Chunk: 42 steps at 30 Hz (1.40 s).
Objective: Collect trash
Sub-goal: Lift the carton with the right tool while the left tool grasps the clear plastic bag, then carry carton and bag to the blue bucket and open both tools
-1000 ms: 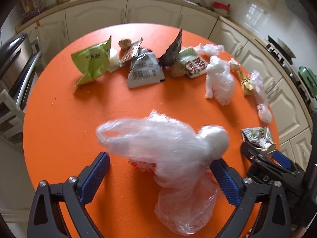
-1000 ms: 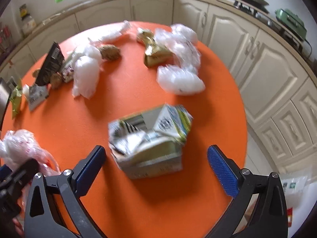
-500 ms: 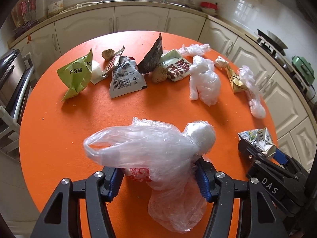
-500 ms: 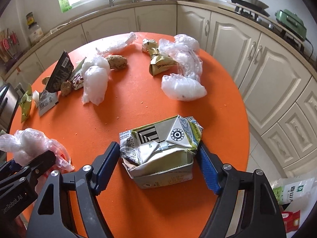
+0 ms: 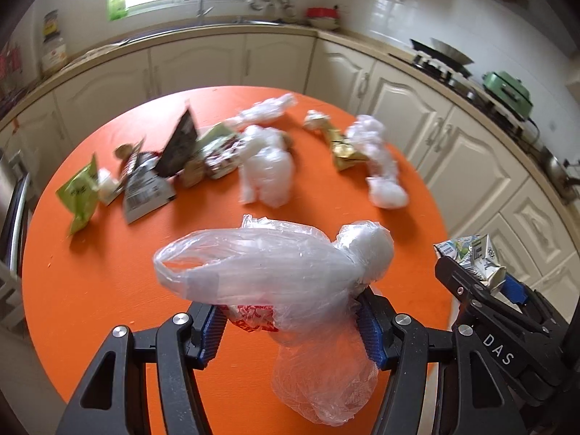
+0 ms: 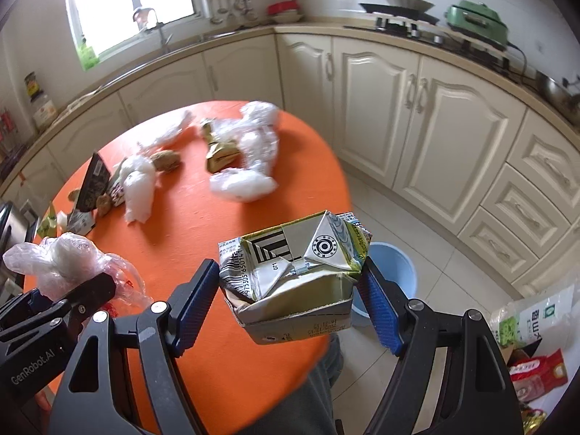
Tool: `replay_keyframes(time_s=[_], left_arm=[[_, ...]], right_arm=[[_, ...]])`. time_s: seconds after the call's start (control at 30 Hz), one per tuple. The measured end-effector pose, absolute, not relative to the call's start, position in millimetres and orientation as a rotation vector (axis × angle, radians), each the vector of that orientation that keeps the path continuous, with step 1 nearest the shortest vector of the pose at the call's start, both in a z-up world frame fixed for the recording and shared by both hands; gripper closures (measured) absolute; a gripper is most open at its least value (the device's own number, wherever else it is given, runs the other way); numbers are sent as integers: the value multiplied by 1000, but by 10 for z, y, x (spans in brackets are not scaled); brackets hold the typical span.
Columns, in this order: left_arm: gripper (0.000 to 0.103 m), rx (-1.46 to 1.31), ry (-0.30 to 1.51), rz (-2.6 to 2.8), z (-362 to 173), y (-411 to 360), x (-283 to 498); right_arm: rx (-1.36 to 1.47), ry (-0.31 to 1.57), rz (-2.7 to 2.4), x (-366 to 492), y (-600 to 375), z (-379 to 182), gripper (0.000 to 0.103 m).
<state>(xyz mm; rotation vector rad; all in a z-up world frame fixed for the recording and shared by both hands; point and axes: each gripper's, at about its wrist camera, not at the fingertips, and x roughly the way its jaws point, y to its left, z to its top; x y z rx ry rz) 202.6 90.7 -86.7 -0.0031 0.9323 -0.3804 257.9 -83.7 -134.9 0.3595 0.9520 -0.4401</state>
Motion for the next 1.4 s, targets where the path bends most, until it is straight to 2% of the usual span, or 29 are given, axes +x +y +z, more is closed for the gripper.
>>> replay_keyframes(time_s=[0.5, 0.8, 1.17, 1.4], left_arm=[[45, 172, 896, -623, -741, -501, 1914], [45, 265, 959, -648, -1003, -1470, 2220], [44, 351, 1034, -634, -1477, -2625, 2714], [34, 352, 1131, -576, -1801, -3079, 3205]], right_arm=[[509, 865, -711, 1643, -1864, -1207, 25], [591, 836, -814, 1286, -2564, -1340, 25], [665, 847, -848, 1305, -3232, -1732, 25], [715, 892, -861, 1436, -3504, -2067, 25]])
